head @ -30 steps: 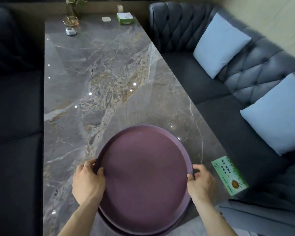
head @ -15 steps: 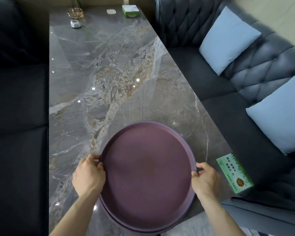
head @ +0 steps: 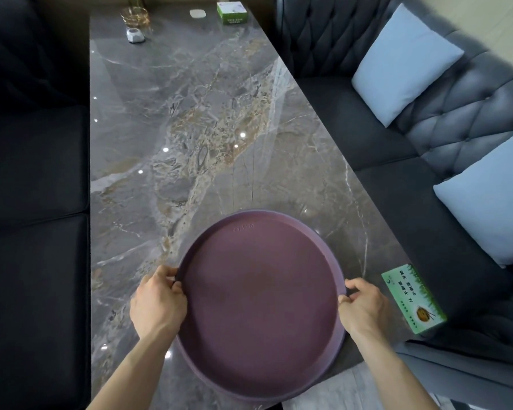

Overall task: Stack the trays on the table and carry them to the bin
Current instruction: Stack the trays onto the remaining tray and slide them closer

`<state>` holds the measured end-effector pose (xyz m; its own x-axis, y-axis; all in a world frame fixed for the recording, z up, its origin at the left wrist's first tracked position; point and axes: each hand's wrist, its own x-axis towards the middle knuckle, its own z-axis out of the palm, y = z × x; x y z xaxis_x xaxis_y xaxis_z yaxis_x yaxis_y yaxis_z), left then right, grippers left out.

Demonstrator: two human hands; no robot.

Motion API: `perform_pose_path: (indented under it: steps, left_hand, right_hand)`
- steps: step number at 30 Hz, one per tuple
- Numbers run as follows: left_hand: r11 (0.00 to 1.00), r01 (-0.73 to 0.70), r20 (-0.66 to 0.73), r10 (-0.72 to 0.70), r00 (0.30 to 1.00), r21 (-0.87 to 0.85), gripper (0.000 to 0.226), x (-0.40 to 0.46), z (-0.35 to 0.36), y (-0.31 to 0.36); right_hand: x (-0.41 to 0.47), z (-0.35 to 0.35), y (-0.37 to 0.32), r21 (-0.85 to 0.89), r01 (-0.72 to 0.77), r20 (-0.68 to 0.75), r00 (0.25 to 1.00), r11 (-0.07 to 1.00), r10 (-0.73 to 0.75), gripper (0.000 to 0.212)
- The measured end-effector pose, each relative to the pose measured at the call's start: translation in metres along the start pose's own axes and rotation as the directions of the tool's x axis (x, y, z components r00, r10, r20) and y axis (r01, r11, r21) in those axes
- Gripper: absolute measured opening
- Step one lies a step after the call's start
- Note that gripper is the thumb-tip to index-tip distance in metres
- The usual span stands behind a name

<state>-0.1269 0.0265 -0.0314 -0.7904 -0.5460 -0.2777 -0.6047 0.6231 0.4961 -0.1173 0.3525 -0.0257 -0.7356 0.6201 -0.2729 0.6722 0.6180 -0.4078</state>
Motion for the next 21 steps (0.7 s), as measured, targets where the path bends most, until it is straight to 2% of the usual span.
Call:
perform_pose_path:
  steps: [21]
  left_hand:
    - [0.997,-0.021,0.012,0.02,1.0,0.069,0.029,0.001,-0.003,0.006]
  right_hand:
    - [-0.016,-0.009,-0.005,-0.101,0.086,0.015,0.996,0.991,-0.085,0.031]
